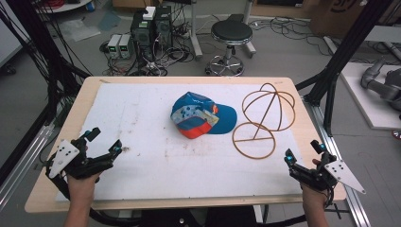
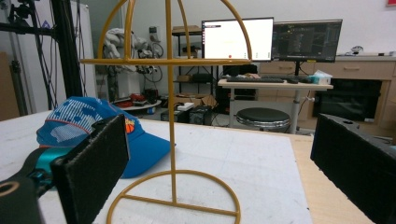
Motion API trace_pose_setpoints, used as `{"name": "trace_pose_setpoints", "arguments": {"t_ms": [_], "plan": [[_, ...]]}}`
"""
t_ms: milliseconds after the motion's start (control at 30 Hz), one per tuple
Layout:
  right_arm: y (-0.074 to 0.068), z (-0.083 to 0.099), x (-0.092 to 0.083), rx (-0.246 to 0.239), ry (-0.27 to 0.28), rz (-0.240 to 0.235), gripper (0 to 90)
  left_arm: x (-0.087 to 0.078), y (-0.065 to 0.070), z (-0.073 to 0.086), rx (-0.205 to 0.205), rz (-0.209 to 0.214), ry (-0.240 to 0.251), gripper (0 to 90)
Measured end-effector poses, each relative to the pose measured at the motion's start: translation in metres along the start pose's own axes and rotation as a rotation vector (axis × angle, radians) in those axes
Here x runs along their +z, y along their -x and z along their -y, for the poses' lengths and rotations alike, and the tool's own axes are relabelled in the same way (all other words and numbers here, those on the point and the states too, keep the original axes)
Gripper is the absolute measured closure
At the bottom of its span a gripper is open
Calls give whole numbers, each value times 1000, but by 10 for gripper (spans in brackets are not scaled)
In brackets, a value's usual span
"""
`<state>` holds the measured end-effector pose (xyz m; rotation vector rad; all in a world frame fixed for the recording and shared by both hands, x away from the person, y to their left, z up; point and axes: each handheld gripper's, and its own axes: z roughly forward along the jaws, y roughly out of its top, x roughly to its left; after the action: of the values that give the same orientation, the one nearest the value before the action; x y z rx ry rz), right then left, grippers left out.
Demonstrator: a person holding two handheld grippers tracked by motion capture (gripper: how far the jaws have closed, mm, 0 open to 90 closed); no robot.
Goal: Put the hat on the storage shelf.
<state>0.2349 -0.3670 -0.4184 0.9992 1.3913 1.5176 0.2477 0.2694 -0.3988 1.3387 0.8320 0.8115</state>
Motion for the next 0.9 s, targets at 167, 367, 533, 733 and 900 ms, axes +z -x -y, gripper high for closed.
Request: {"name": "trace_pose_setpoints", "arguments": {"t_ms": [167,367,533,733,900], "plan": [[-2,0,2,-8,3,-9,41,0,0,-1,-7,2,5,126],[-1,0,0,-10,2,-3,41,1,0,-1,-5,5,5,126],[-1,0,-2,-6,-1,-5,41,2,0,-2,-1,9,6,126],[-2,0,-1,-11,-3,-5,41,5,3,-6,12,32,2,126],[-2,0,-1,-10,-3,-7,42,10,8,-10,32,56,-7,126]]}}
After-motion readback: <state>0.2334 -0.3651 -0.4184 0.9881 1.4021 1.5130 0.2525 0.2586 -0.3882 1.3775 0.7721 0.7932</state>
